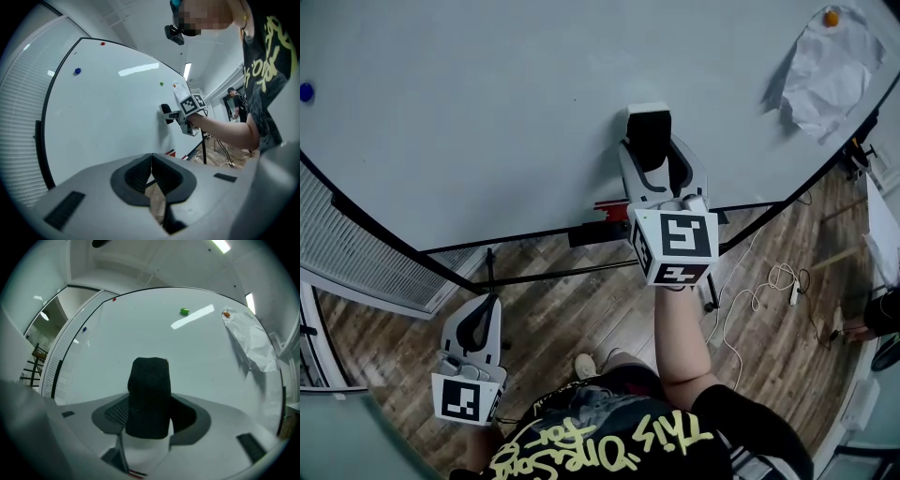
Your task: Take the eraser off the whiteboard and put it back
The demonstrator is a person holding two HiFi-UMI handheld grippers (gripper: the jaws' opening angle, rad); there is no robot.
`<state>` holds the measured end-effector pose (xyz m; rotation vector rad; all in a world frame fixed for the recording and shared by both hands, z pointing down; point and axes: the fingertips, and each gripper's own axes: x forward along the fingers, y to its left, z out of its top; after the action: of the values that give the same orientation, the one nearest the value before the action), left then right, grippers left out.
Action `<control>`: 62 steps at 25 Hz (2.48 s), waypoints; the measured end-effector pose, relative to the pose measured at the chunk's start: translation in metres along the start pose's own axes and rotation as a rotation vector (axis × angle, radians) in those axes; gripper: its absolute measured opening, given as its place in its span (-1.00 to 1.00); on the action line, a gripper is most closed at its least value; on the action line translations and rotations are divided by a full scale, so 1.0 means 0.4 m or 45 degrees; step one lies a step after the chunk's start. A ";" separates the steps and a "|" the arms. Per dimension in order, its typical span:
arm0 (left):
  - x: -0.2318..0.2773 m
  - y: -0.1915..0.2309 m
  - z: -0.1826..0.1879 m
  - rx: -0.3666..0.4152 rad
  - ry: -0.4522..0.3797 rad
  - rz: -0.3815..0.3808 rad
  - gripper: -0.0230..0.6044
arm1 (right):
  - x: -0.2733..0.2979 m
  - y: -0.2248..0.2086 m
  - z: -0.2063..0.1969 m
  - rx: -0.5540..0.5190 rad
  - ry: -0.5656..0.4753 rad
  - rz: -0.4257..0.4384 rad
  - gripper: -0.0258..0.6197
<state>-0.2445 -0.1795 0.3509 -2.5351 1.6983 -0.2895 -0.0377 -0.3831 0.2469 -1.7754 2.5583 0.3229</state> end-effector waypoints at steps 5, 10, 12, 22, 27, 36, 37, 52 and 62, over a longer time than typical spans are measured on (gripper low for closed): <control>0.003 -0.002 0.016 0.030 -0.036 -0.010 -0.90 | -0.021 -0.007 0.002 -0.007 0.001 -0.003 -0.16; 0.010 -0.015 0.021 0.060 -0.039 -0.040 -0.90 | -0.048 -0.009 0.002 0.009 0.002 0.009 -0.16; 0.014 -0.020 0.026 0.088 -0.051 -0.055 -0.90 | -0.058 -0.009 0.000 0.014 0.003 0.024 -0.16; 0.036 -0.043 0.040 0.085 -0.062 -0.088 -0.90 | -0.119 -0.026 0.010 0.006 -0.005 0.044 -0.16; 0.047 -0.057 0.048 0.105 -0.077 -0.116 -0.90 | -0.149 -0.035 0.013 0.039 -0.013 0.065 -0.16; 0.068 -0.078 0.058 0.109 -0.081 -0.148 -0.90 | -0.211 -0.073 0.012 0.051 -0.012 0.050 -0.16; 0.073 -0.081 0.058 0.077 -0.072 -0.145 -0.90 | -0.216 -0.077 0.012 0.052 -0.013 0.049 -0.16; 0.134 -0.135 0.098 0.158 -0.134 -0.270 -0.90 | -0.311 -0.126 -0.017 0.033 0.037 0.026 -0.16; 0.164 -0.168 0.120 0.152 -0.154 -0.326 -0.90 | -0.360 -0.158 -0.048 0.044 0.075 -0.026 -0.16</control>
<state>-0.1499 -0.2164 0.3226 -2.6202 1.2763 -0.2392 0.0744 -0.2743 0.2738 -1.8251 2.5656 0.2278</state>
